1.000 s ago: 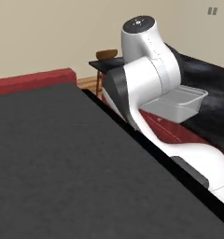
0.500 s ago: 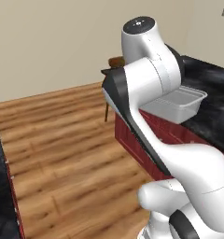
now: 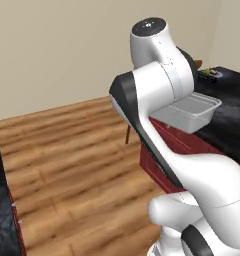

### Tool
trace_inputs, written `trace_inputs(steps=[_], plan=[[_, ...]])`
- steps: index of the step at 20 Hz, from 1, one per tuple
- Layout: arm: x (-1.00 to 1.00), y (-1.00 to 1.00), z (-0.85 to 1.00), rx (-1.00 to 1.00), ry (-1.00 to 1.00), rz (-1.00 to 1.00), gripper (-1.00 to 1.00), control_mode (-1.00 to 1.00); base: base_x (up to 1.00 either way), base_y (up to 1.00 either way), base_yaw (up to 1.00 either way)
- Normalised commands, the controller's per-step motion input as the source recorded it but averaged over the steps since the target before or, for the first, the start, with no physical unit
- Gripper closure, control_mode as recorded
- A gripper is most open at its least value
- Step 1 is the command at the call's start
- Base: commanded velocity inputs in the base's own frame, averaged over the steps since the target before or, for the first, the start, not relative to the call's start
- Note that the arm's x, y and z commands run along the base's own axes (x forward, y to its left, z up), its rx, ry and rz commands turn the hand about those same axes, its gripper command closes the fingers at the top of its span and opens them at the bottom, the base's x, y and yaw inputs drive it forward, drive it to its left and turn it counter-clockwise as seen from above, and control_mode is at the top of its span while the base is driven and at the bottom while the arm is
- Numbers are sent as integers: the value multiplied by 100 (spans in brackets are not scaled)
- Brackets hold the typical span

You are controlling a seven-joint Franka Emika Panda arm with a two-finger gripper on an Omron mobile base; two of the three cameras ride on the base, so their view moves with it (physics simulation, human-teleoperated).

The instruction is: Retrieve the tupperware and aluminum foil from the cabinet and place them on the dining counter near the plate with broccoli and potato to prepare for storing leftovers.

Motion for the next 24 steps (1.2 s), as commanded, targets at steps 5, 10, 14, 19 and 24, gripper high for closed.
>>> trace_inputs(steps=[5, 10, 14, 19, 24], plan=[[0, 0, 0, 0, 0, 0, 100, 100, 100, 31, -4], [0, 0, 0, 0, 0, 0, 100, 100, 100, 20, -10], [0, 0, 0, 0, 0, 0, 100, 100, 100, 18, -13], [0, 0, 0, 0, 0, 0, 100, 100, 100, 18, -12], [0, 0, 0, 0, 0, 0, 100, 100, 100, 18, -12]])
